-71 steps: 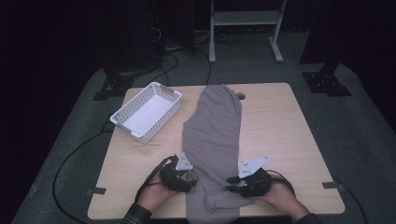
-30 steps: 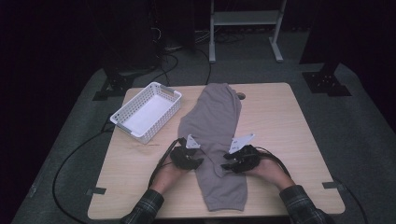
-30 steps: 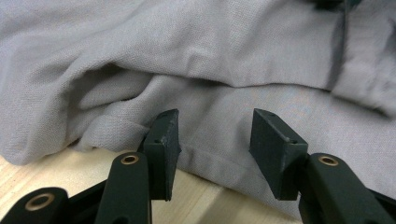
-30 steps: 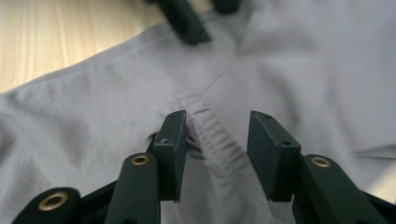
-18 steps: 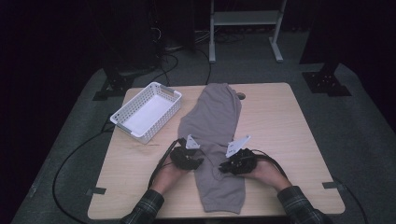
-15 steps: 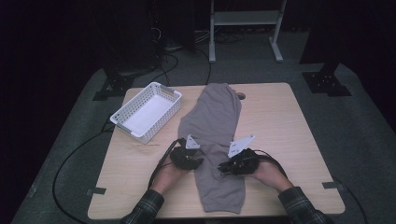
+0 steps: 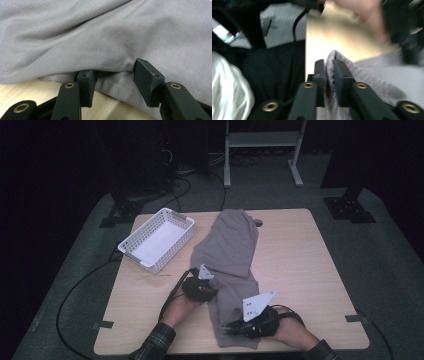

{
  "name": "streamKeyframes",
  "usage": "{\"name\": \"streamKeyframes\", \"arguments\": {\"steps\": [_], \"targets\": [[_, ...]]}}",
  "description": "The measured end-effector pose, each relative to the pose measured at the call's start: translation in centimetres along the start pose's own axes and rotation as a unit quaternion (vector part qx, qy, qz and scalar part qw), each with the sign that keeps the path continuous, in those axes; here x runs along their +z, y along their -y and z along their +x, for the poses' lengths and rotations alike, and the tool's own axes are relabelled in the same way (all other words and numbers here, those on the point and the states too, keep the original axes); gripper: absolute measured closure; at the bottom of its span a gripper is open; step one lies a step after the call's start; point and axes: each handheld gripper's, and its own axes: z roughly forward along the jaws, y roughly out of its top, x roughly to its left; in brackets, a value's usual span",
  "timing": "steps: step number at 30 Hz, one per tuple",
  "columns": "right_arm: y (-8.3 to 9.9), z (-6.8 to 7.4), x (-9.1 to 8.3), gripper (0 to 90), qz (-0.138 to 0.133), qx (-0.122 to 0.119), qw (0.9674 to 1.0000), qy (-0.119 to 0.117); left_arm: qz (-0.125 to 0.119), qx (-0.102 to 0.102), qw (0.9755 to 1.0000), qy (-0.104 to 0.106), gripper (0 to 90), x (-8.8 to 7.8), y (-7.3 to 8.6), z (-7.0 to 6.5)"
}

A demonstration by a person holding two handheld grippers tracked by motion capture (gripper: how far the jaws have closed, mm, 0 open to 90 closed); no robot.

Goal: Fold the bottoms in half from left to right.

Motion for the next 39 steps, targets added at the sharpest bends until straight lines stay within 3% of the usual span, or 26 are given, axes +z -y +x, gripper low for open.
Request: {"name": "streamKeyframes", "arguments": {"steps": [2,5,7,12,14,16,22,23,24,28,29,30,33,35,37,38,39], "targets": [[0.6,0.0,0.6,67.4,0.020,-0.003,0.9998,-0.003,0.001,0.000,1.0000,0.000,51.5,0.0,0.0,0.0],[0.9,-0.7,-0.5,59.0,-0.009,0.006,0.9999,0.011,0.001,-0.002,1.0000,0.000,51.4,0.0,0.0,0.0],[1.0,-1.5,-1.9,59.0,-0.033,0.020,0.9987,0.034,0.001,-0.004,1.0000,0.000,51.0,0.0,0.0,0.0],[3.1,-3.3,-3.4,59.9,-0.018,0.047,0.9958,0.076,0.001,-0.007,1.0000,0.002,50.1,0.0,0.0,0.1],[4.0,-3.7,-3.6,55.2,-0.016,0.062,0.9956,0.069,0.001,-0.008,1.0000,0.002,50.2,0.0,0.0,0.1],[4.8,-3.8,-3.8,51.8,-0.015,0.079,0.9958,0.045,0.001,-0.008,1.0000,0.002,50.1,0.0,0.0,0.1],[5.8,-2.5,-3.4,46.3,-0.001,0.073,0.9972,0.018,0.000,-0.008,1.0000,0.002,50.2,0.0,0.0,0.1],[6.0,-2.1,-2.3,48.2,0.029,0.061,0.9976,0.016,0.000,-0.007,1.0000,0.002,50.2,0.0,0.0,0.1],[6.1,-2.1,-2.0,49.3,0.036,0.061,0.9974,0.013,0.001,-0.007,1.0000,0.002,50.2,0.0,0.0,0.1],[5.9,-2.2,-1.2,80.1,0.046,0.061,0.9970,0.015,0.001,-0.008,1.0000,0.002,50.2,0.0,0.0,0.1],[5.9,-2.2,-1.2,81.6,0.044,0.062,0.9969,0.020,0.001,-0.008,1.0000,0.002,50.2,0.0,0.0,0.1],[5.8,-2.3,-1.2,82.1,0.042,0.065,0.9967,0.026,0.001,-0.008,1.0000,0.002,50.2,0.0,0.0,0.1],[5.5,-2.7,-1.5,82.6,0.027,0.054,0.9949,0.081,0.001,-0.007,1.0000,0.002,50.2,0.0,0.0,0.1],[5.0,-2.8,-2.5,82.6,-0.009,0.045,0.9839,0.173,0.000,-0.007,1.0000,0.002,50.2,0.0,0.0,0.1],[4.6,-2.7,-3.2,82.5,-0.032,0.036,0.9741,0.221,0.000,-0.008,1.0000,0.002,50.2,0.0,0.0,0.1],[4.3,-2.4,-3.7,82.5,-0.046,0.024,0.9634,0.263,0.000,-0.007,1.0000,0.002,50.2,0.0,0.0,0.1],[4.2,-2.3,-3.9,82.5,-0.053,0.017,0.9606,0.272,0.000,-0.007,1.0000,0.002,50.2,0.0,0.0,0.1]]}}
